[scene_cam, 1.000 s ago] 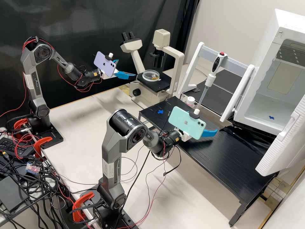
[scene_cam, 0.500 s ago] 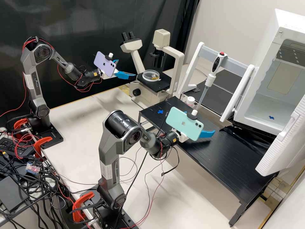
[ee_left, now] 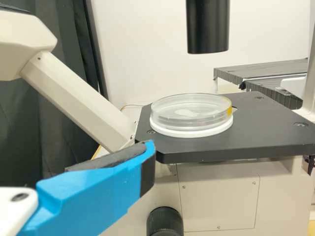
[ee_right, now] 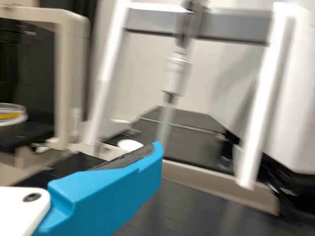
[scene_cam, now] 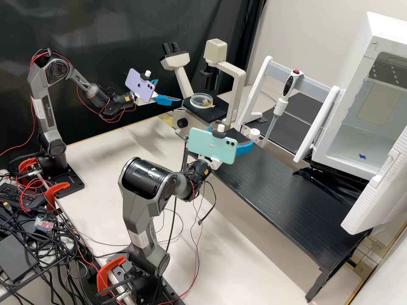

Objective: Move the petri dish to the bench

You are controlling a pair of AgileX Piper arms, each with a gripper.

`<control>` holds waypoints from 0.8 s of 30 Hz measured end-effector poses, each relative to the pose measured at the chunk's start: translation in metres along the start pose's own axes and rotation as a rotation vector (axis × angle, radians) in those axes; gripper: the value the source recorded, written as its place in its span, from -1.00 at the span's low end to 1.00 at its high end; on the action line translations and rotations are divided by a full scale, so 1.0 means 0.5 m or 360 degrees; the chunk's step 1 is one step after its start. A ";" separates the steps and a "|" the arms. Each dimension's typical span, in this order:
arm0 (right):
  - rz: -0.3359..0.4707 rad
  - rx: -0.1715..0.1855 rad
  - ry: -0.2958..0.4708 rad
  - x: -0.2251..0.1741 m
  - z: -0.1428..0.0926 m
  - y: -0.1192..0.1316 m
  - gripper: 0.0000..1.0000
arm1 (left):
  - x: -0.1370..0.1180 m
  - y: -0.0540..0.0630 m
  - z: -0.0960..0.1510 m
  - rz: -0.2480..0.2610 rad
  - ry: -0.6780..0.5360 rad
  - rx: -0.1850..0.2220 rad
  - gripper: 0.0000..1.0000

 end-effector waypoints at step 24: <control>-0.0163 -0.0150 0.0237 0.157 -0.208 -0.112 1.00 | 0.000 0.000 0.000 0.0000 0.0000 0.0000 1.00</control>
